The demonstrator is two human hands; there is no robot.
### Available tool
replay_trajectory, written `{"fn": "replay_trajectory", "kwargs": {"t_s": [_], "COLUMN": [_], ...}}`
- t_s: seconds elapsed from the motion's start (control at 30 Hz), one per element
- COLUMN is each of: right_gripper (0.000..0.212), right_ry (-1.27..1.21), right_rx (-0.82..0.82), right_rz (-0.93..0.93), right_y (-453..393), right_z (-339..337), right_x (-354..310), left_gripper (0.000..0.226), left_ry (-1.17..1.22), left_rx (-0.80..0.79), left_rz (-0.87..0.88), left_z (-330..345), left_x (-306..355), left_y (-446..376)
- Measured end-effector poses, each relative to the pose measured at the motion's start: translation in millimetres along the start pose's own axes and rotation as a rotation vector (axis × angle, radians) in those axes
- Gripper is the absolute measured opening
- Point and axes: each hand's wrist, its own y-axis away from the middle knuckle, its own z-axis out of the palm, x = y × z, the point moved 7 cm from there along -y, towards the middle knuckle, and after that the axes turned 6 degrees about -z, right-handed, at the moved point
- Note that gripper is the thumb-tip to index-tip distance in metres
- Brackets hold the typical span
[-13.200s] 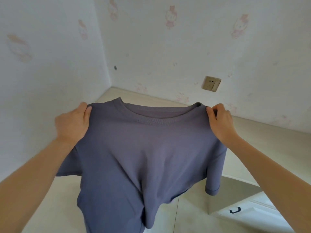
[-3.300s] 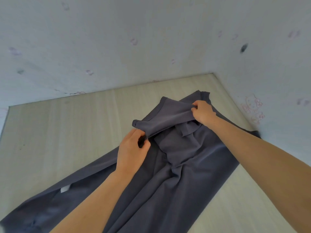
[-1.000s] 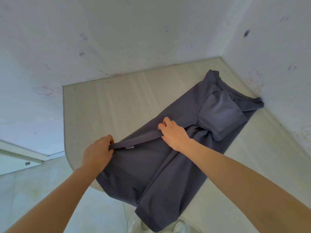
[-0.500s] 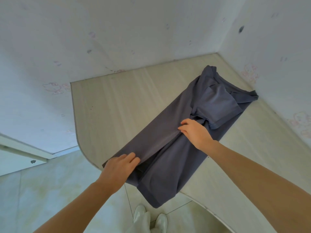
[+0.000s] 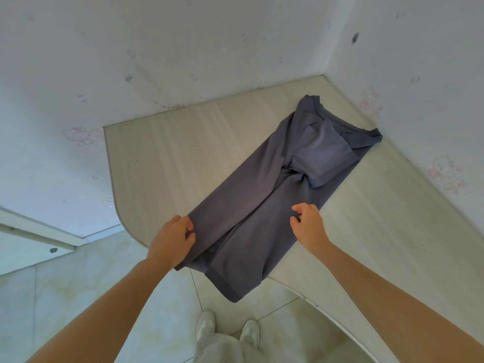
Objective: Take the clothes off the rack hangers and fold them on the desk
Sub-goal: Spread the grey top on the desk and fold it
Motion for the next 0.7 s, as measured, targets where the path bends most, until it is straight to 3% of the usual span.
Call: {"fn": "replay_trajectory", "kwargs": {"t_s": [0.13, 0.33, 0.5, 0.6, 0.7], "right_gripper": [0.036, 0.037, 0.029, 0.011, 0.025], "right_ry": [-0.201, -0.518, -0.729, -0.690, -0.665], "right_rx": [0.103, 0.202, 0.312, 0.353, 0.368], "right_rz": [0.253, 0.563, 0.740, 0.720, 0.708], "right_y": [28.9, 70.4, 124.8, 154.7, 165.8], "right_z": [4.8, 33.2, 78.6, 97.9, 105.1], "right_x": [23.7, 22.9, 4.3, -11.7, -19.5], "left_gripper": [0.027, 0.040, 0.030, 0.016, 0.015], "left_ry": [0.046, 0.155, 0.140, 0.147, 0.323], "left_rx": [0.004, -0.177, -0.272, -0.362, -0.444], "left_rz": [-0.076, -0.108, -0.059, -0.038, -0.074], "left_z": [-6.2, 2.5, 7.7, 8.9, 8.9], "left_x": [-8.1, -10.0, -18.2, -23.7, -29.2], "left_y": [-18.1, -38.1, -46.6, -48.5, -47.3]}}
